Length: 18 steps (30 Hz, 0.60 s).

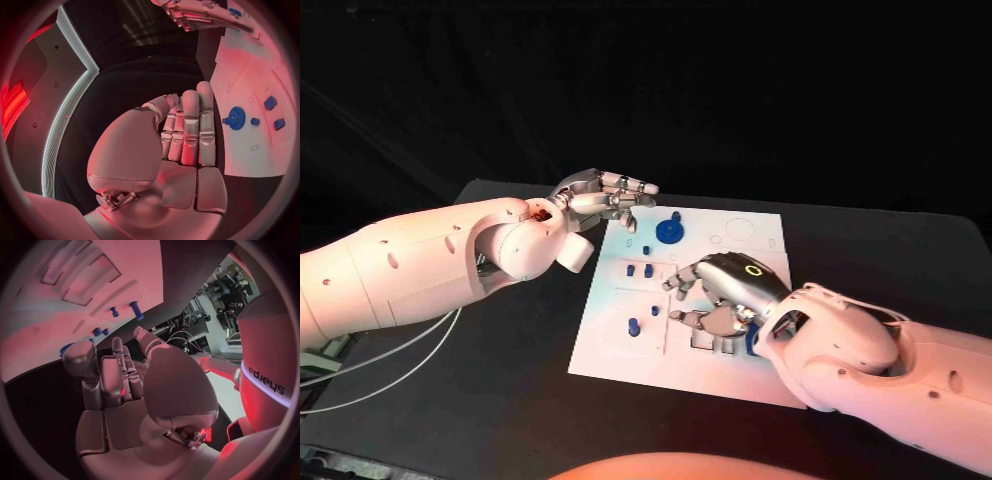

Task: Assemble the parts on the task board

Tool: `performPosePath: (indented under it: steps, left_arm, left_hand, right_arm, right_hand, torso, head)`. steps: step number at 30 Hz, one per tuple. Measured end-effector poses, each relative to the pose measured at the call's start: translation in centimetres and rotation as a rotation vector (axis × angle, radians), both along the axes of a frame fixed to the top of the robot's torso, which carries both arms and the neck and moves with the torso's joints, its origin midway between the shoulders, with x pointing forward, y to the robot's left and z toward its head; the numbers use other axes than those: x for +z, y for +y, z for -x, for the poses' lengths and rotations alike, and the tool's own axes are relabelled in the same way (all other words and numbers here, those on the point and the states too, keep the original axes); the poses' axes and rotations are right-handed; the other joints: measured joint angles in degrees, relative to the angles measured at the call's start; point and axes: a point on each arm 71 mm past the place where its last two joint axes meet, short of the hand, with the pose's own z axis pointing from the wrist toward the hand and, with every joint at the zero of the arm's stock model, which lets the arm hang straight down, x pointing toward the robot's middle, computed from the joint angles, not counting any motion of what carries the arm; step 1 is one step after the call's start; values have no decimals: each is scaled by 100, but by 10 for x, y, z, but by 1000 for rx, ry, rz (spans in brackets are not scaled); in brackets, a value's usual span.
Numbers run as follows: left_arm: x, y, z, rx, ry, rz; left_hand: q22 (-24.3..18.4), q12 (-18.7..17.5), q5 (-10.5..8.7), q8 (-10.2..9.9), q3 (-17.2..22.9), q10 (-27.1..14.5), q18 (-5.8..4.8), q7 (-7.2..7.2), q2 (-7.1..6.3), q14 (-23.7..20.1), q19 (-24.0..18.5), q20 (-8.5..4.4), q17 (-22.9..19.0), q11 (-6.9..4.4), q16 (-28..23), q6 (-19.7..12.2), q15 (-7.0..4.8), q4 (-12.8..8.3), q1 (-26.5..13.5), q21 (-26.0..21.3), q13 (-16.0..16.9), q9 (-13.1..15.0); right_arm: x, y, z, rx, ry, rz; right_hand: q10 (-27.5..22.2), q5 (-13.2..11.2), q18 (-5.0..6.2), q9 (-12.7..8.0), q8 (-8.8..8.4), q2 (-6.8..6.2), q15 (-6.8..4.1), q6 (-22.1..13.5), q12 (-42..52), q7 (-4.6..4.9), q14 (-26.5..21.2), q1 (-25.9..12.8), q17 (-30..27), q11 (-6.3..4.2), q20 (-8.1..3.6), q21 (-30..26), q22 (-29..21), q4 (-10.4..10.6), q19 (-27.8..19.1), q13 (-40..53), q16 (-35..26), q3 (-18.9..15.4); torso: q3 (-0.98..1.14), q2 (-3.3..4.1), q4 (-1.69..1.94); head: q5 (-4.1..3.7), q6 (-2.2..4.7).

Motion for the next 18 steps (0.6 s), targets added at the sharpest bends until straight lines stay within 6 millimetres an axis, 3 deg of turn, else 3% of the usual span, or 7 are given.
performPosePath:
  steps: [3,5,6,7,11,14,18]
  left_arm:
    - [0,1,1,1,1,-2]
    - [-1,3,2,3,4,-4]
    - [-2,4,2,5,5,-6]
    - [-2,5,3,6,6,-7]
    - [-3,6,4,7,8,-9]
    - [-3,5,5,4,8,-8]
    - [-4,4,5,2,9,-9]
  left_hand:
    - [0,0,0,0,0,0,0,0,0,0,0,0,0,0,0,0,0,0,0,0,0,0]
    - [0,0,0,0,0,0,0,0,0,0,0,0,0,0,0,0,0,0,0,0,0,0]
    - [0,0,0,0,0,0,0,0,0,0,0,0,0,0,0,0,0,0,0,-12,0,0]
    - [0,0,0,0,0,0,-1,0,0,0,0,0,0,0,0,0,0,0,0,-21,0,0]
    - [0,0,0,0,0,0,-1,0,0,0,0,0,0,0,0,0,0,0,0,-21,0,0]
    - [0,0,0,0,0,-8,0,0,0,0,0,0,0,8,0,0,0,0,0,-21,0,0]
    - [0,0,0,0,0,-15,-1,0,0,-1,0,0,0,15,0,0,1,0,0,-21,0,0]
  right_arm:
    - [10,-38,-7,-98,30,-21]
    - [13,-63,-11,-172,73,-30]
    - [13,-73,-12,-205,94,-33]
    - [13,-83,-12,-236,115,-36]
    - [10,-121,-7,-355,200,-40]
    - [6,-138,-3,-412,242,-35]
    - [1,-147,3,-452,275,-23]
  right_hand:
    - [989,-94,-246,77,179,-25,-166,353,876,-151,56,-265,689,-236,-149,1078,671,195,304,541,575,-196]
    - [1081,86,-245,165,285,-20,-269,512,1687,-236,59,-388,845,-329,-244,1390,764,294,321,1351,760,-419]
    - [1070,113,-253,256,346,-15,-287,544,2623,-269,61,-394,870,-364,-309,1540,779,332,327,2405,863,-629]
    - [1185,113,-338,317,396,14,-287,577,3391,-301,61,-480,876,-383,-318,1695,783,394,322,3263,974,-744]
    - [1668,169,-426,613,591,101,-288,650,5424,-374,59,-573,878,-425,-318,2321,783,553,322,5556,1403,-1143]
    - [1765,169,-453,827,699,159,-328,637,5904,-387,60,-626,878,-445,-318,2592,783,665,322,6138,1553,-1384]
    - [1765,169,-512,992,720,256,-328,558,6017,-381,60,-567,878,-445,-318,2665,783,725,322,6318,1607,-1516]
  torso:
    - [-7,-8,-15]
    - [-10,-16,-38]
    - [-14,-20,-50]
    - [-15,-26,-64]
    - [-20,-43,-105]
    - [-27,-60,-136]
    - [-38,-84,-166]
  head:
    - [-103,40]
    - [-190,68]
    - [-229,79]
    - [-281,95]
    - [-457,136]
    - [-563,168]
    - [-632,170]
